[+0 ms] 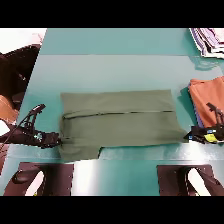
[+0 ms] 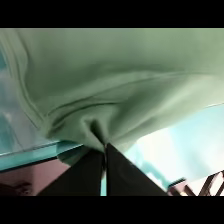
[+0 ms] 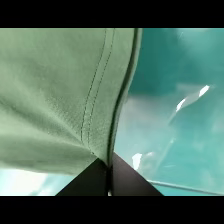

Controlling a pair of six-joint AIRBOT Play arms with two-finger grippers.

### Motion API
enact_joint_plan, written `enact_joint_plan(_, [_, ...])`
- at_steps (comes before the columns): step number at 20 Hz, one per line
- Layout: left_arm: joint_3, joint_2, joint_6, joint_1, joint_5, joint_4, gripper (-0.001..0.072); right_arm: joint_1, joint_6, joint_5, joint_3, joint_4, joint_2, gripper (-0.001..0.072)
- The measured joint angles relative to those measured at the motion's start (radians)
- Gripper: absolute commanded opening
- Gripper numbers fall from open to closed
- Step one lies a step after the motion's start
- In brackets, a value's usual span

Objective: Fold the shirts.

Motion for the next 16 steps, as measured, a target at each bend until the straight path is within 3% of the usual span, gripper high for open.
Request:
enact_joint_plan(5, [0.129, -0.136, 0.036, -0.001, 0.175, -0.005, 0.0024, 0.128, 0.016, -0.054, 0.186, -0.004, -0.138, 0.0016])
enact_joint_plan(13, [0.436, -0.634, 0.134, -0.001, 0.415, -0.007, 0.0028, 0.3, 0.051, -0.164, 0.592, -0.005, -0.596, 0.0019])
enact_joint_plan(14, [0.459, -0.677, 0.138, -0.001, 0.436, -0.007, 0.0063, 0.307, 0.053, -0.17, 0.632, -0.003, -0.643, 0.0043])
enact_joint_plan(15, [0.48, -0.714, 0.142, -0.001, 0.462, -0.007, 0.0353, 0.311, 0.059, -0.173, 0.671, 0.001, -0.687, 0.0199])
enact_joint_plan(16, [0.495, -0.739, 0.145, 0.001, 0.483, 0.003, 0.0588, 0.311, 0.059, -0.178, 0.703, 0.006, -0.723, 0.0367])
